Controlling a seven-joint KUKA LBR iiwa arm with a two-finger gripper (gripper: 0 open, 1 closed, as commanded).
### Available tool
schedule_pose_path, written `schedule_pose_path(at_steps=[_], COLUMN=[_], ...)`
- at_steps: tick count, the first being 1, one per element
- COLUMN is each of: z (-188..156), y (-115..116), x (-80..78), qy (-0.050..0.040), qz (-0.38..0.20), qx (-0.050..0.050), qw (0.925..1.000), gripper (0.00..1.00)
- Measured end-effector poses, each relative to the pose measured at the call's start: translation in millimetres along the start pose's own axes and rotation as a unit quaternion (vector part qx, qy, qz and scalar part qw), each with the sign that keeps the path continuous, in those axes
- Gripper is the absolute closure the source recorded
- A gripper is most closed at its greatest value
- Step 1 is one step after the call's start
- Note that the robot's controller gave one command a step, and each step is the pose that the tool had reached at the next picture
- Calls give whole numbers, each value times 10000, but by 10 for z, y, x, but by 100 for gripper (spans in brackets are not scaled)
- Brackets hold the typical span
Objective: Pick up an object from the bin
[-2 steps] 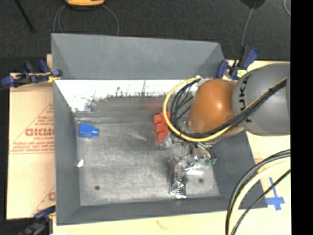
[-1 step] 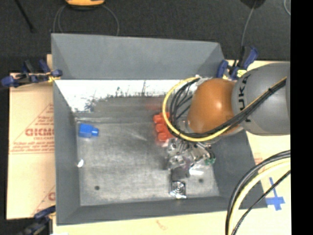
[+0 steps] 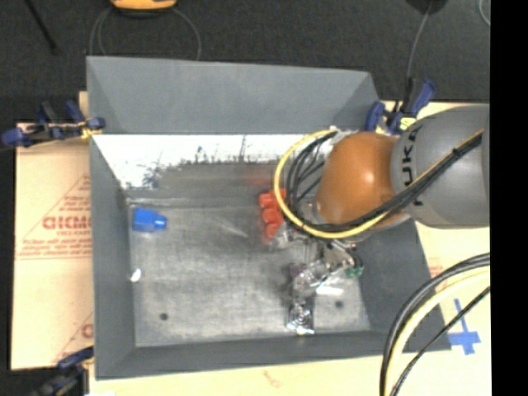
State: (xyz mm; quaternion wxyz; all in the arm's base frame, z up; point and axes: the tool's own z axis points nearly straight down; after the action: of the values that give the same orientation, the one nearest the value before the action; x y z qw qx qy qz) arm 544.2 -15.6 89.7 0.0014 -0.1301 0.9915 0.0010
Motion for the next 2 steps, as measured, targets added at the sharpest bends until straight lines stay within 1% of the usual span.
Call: schedule_pose_path(at_steps=[1,2], z=[146,163], y=[-237,-221], x=[217,37], qy=[-82,12], qz=[-16,108], qx=[6,4], qw=[10000,9999], gripper=[0,0])
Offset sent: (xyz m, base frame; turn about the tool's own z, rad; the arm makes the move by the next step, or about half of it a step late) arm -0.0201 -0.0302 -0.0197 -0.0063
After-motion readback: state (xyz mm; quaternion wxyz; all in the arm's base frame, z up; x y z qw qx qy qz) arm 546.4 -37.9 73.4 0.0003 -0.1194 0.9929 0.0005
